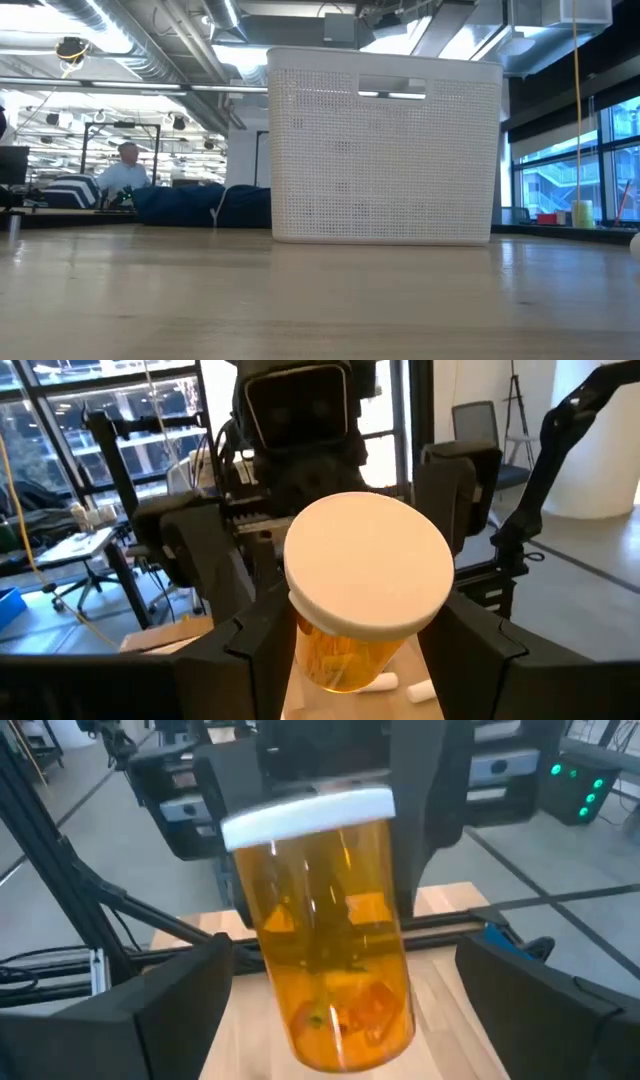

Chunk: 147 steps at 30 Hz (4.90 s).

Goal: Pick & place medical supplies in basket/bin
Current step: Put the orange medicine bottle into the bin

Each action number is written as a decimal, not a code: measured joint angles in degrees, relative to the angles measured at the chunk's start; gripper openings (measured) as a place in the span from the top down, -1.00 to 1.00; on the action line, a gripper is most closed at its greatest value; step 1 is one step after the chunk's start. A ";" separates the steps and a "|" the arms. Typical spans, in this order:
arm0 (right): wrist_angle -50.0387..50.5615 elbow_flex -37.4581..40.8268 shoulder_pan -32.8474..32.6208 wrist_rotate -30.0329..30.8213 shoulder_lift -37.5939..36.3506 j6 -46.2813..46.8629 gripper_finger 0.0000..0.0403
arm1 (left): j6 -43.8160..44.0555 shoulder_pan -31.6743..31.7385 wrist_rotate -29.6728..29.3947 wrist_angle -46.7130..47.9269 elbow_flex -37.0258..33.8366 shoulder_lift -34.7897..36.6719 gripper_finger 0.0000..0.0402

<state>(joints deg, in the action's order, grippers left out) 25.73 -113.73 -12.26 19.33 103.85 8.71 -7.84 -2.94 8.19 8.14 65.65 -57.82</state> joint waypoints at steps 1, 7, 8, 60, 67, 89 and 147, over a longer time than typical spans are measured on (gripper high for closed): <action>0.06 0.00 -0.01 0.00 0.00 -0.02 -0.85 | 0.02 0.02 -0.04 -0.08 0.00 0.00 0.09; 0.11 0.00 -0.01 -0.02 0.11 -0.29 -0.57 | 0.09 0.02 -1.05 -0.24 0.00 0.02 0.09; 0.15 0.00 -0.01 -0.04 0.11 -0.53 -0.51 | 0.10 0.02 -1.05 -0.22 0.00 0.02 0.09; 11.41 0.02 0.10 -7.45 3.89 8.36 0.14 | 15.24 0.03 4.05 17.13 0.03 -2.95 -0.35; 12.15 0.02 0.12 -8.90 4.98 9.33 0.14 | 16.31 0.00 4.17 19.53 0.02 -3.64 -0.31; 13.69 0.02 0.12 -9.77 5.95 10.62 0.14 | 16.67 -0.02 4.21 18.88 0.02 -5.80 -0.25; 50.79 1.28 6.01 4.70 -6.72 9.16 -0.67 | 0.08 29.58 3.96 39.06 32.43 -32.83 0.05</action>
<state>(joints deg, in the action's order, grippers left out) 76.52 -112.45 -6.25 24.03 97.14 17.87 -7.76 26.64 12.14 47.20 98.08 -90.65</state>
